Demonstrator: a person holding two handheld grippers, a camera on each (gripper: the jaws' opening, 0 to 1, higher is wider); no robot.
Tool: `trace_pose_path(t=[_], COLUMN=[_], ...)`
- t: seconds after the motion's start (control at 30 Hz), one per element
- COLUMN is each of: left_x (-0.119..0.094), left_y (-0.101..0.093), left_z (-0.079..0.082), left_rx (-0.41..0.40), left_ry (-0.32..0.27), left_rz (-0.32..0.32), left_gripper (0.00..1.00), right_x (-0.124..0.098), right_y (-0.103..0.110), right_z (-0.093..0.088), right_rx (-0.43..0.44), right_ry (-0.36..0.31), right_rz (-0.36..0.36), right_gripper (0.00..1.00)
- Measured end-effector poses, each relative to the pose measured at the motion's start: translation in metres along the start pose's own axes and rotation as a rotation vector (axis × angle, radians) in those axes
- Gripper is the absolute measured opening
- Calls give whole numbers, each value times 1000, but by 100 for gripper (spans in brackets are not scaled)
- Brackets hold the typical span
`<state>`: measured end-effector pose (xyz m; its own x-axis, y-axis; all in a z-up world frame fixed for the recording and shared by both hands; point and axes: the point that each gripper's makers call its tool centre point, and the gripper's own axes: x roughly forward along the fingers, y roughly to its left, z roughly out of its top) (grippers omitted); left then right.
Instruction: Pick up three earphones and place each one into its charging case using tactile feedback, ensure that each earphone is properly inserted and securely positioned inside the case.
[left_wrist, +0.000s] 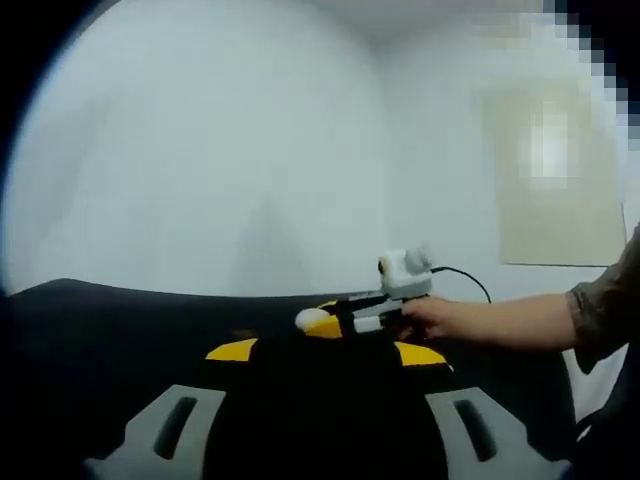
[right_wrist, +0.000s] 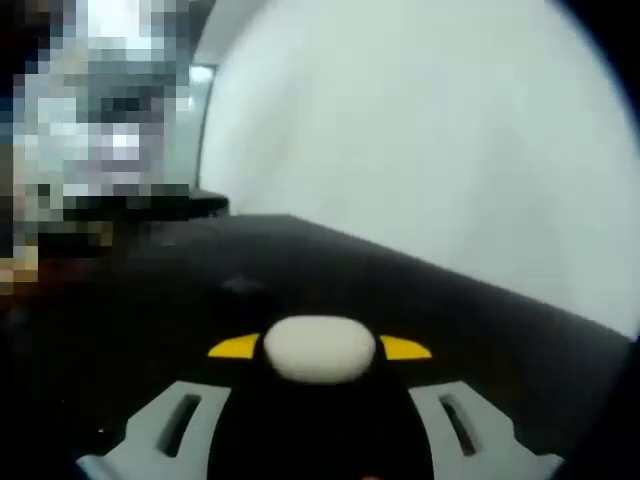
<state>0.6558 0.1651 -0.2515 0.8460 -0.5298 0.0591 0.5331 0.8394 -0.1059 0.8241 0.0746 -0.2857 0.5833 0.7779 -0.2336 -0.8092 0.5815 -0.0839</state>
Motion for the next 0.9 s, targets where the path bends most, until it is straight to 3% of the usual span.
trace_pose_path(t=[0.23,0.4,0.5,0.7,0.9], left_x=[0,0,0,0,2], left_y=[1,1,-2,-3,-4], left_z=[0,-1,-3,-4,-7], left_rx=[4,12,35,51,63], left_ry=[-3,3,13,18,26], left_rz=[1,-3,-9,-24,-33], left_gripper=[49,48,48,48,48], right_x=[-40,-88,-129,-186,-205], right_y=[3,9,23,51,77], right_z=[45,70,79,61,31], right_rx=[134,250,238,197,156], right_ry=[-169,-287,-341,-336,-274], right_rz=[24,63,97,129,143], right_gripper=[44,44,44,44,44])
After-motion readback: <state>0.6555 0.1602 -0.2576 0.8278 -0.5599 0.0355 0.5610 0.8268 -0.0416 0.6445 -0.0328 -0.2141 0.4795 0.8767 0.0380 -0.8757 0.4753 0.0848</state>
